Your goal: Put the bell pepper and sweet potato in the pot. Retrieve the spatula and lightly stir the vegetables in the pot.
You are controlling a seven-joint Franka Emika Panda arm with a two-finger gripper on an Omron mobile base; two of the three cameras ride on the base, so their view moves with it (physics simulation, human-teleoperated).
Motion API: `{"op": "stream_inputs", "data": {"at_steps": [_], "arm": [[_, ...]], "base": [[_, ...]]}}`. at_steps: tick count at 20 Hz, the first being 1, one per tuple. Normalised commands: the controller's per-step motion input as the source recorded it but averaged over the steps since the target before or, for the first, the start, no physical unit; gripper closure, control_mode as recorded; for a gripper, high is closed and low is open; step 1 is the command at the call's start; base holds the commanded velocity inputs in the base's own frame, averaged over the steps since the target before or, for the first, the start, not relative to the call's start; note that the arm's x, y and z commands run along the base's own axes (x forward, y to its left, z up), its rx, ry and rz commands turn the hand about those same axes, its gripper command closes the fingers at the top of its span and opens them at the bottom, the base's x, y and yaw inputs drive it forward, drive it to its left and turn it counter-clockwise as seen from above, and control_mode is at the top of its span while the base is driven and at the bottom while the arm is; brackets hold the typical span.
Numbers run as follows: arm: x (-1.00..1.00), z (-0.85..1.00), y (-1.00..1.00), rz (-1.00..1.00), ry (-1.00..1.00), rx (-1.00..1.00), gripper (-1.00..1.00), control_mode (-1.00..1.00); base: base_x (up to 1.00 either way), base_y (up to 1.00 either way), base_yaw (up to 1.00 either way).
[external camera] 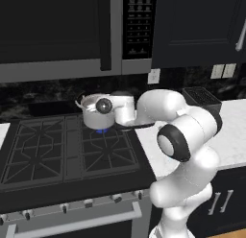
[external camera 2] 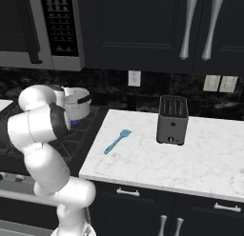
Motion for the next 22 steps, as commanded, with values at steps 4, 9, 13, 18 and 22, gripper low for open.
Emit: {"op": "stream_inputs", "data": {"at_steps": [4, 9, 13, 18, 22], "arm": [[-1.0, 0.73, 0.09, 0.0, -0.05, 0.1, -1.0, -1.0], [-1.0, 0.9, 0.0, -0.02, -0.04, 0.14, -1.0, -1.0], [-1.0, 0.16, -0.43, -0.13, 0.15, 0.1, -1.0, -1.0], [-0.99, -0.2, -0.88, -0.24, 0.33, 0.0, -1.0, -1.0], [-0.49, -0.26, -1.0, -0.3, 0.37, 0.0, -1.0, -1.0]], "base": [[0.0, 0.0, 0.0], [0.0, 0.0, 0.0], [0.0, 0.0, 0.0], [0.0, 0.0, 0.0], [0.0, 0.0, 0.0]]}}
